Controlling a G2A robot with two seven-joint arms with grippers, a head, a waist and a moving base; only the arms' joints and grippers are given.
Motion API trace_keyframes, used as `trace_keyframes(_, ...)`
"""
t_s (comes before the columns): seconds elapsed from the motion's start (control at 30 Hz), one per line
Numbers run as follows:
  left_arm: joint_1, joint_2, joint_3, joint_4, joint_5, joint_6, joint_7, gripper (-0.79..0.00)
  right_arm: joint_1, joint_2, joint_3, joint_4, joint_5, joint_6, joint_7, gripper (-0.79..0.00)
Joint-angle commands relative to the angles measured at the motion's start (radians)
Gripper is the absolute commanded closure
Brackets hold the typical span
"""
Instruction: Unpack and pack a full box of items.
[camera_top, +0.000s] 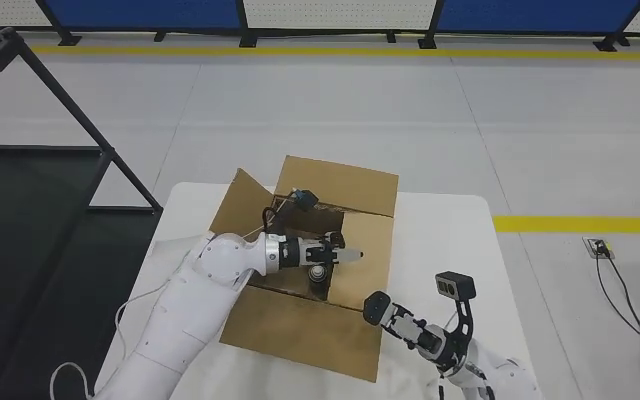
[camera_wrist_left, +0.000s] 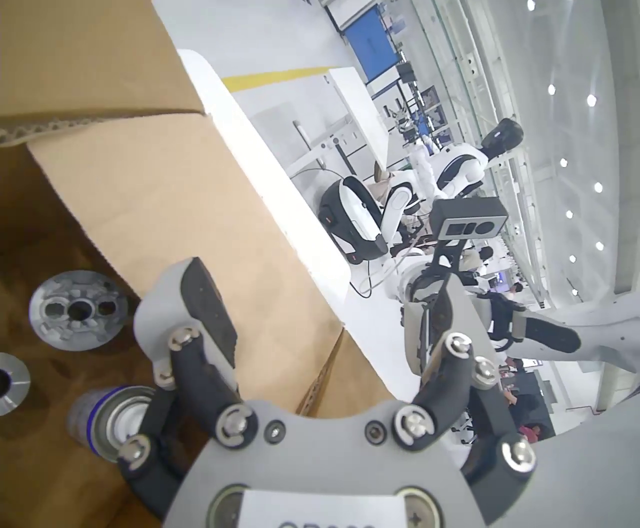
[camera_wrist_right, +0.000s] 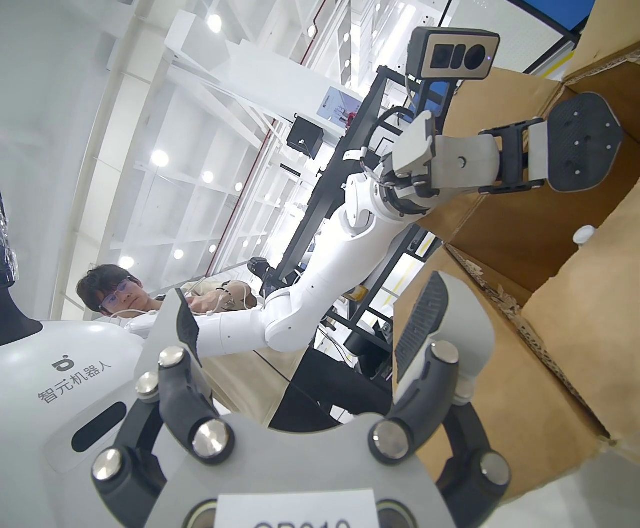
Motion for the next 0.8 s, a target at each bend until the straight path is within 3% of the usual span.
trace_keyframes(0.0,0.004,0.006,-0.008,-0.01,0.045,0.016,0.016,-0.785,0.001,0.002,-0.001,-0.001,0.0,-0.001,-0.001,-0.785)
trace_keyframes(0.27,0.012,0.009,-0.007,0.055,0.094,0.062,0.041,-0.785,-0.007,0.01,0.001,-0.007,0.003,-0.007,-0.005,-0.785)
trace_keyframes(0.77,-0.038,-0.041,0.084,0.182,-0.01,-0.01,0.053,-0.785,-0.037,0.024,0.006,-0.023,0.001,-0.023,-0.026,-0.785)
